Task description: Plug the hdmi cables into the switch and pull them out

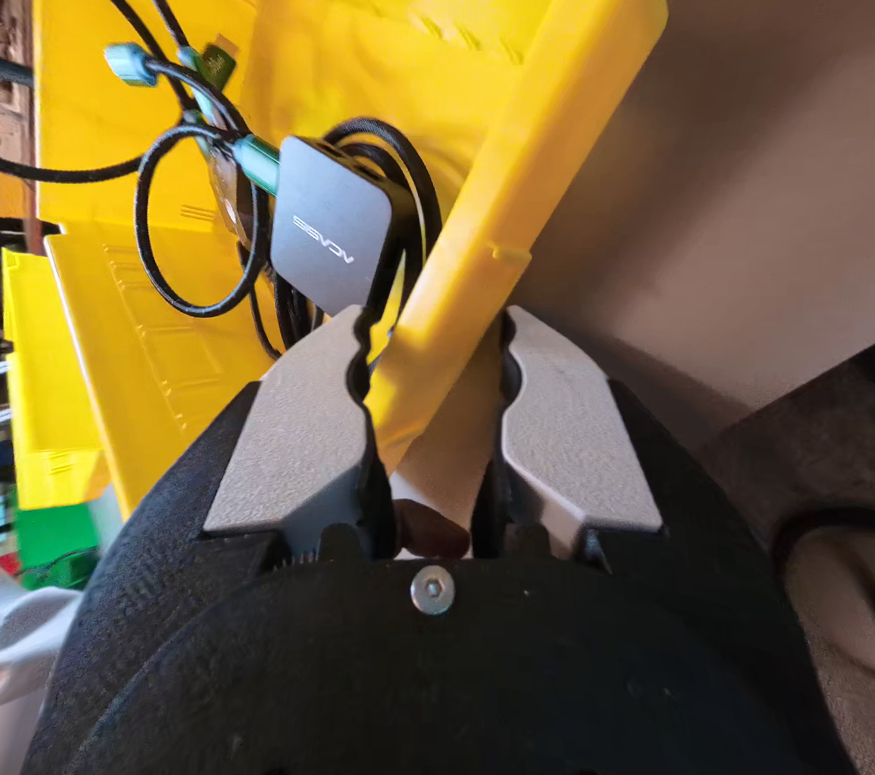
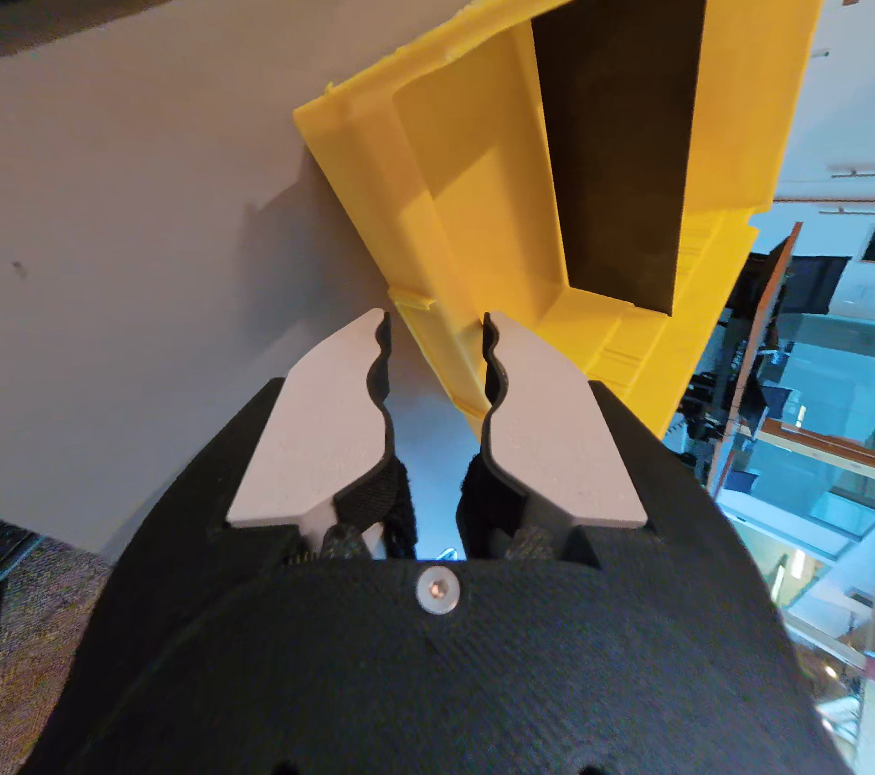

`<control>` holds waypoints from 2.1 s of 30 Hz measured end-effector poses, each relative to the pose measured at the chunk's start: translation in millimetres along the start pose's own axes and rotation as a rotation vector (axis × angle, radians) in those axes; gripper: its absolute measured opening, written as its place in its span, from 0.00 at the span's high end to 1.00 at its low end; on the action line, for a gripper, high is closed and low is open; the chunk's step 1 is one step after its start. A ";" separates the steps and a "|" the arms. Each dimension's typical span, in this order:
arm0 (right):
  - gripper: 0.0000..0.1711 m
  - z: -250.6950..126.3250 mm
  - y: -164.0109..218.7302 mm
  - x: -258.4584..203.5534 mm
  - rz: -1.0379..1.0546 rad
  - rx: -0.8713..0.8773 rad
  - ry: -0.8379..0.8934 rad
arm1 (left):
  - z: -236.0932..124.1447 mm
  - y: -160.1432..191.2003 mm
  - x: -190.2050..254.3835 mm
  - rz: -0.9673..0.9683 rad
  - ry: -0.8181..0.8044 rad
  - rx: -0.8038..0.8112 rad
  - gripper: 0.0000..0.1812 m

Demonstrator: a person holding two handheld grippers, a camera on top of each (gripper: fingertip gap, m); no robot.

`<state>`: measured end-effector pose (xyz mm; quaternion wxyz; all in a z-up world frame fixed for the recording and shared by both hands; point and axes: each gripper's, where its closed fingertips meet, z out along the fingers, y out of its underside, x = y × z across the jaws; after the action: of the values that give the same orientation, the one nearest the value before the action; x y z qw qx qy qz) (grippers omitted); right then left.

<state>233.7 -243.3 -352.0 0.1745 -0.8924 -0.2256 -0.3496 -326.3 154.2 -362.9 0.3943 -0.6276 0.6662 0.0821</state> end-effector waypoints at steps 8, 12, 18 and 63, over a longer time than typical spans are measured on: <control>0.68 -42.4 -38.2 26.3 0.229 0.391 0.056 | -50.8 -62.9 -26.4 -0.473 0.111 0.441 0.54; 0.67 -56.4 -55.7 38.1 0.241 0.503 0.108 | -47.6 -64.0 -61.9 -0.747 0.049 0.372 0.54; 0.67 -58.8 -75.1 48.2 0.169 0.531 0.172 | -3.2 -48.0 -61.6 -1.022 0.214 0.050 0.46; 0.76 -89.6 -229.2 51.1 0.154 1.032 0.127 | -15.0 -93.1 -113.4 -0.564 -0.333 0.179 0.80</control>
<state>97.9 -79.1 -218.6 0.6297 -0.6815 -0.2913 -0.2325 -259.9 214.1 -245.5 0.5584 -0.7281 0.3974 0.0124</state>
